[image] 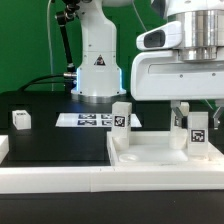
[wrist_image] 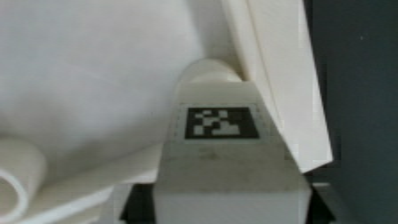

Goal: Assemble square table

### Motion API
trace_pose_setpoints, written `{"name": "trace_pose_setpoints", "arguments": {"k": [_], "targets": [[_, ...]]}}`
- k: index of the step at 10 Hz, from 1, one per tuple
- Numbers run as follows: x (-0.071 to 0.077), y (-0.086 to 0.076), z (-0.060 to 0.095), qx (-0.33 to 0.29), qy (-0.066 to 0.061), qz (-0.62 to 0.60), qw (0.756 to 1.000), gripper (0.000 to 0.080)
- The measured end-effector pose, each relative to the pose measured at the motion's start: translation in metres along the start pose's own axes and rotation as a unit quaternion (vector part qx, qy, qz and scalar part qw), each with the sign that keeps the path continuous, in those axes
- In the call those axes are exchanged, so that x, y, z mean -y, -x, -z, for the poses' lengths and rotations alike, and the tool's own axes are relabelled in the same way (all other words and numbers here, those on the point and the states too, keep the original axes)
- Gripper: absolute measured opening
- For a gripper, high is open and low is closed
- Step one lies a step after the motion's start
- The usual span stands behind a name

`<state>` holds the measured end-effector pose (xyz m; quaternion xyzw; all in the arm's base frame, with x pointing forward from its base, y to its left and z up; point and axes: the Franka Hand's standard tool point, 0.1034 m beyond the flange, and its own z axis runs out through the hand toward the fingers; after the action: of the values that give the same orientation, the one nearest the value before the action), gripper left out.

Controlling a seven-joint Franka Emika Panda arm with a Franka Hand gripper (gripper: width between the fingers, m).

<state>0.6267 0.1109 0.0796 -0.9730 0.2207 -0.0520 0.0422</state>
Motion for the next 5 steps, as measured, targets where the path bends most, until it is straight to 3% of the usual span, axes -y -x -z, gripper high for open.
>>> {"name": "trace_pose_setpoints", "arguments": {"k": [2, 5], "targets": [[-0.002, 0.0, -0.0003, 0.001, -0.001, -0.086, 0.996, 0.0288], [-0.0024, 0.0024, -0.0008, 0.002, 0.001, -0.261, 0.965, 0.029]]}}
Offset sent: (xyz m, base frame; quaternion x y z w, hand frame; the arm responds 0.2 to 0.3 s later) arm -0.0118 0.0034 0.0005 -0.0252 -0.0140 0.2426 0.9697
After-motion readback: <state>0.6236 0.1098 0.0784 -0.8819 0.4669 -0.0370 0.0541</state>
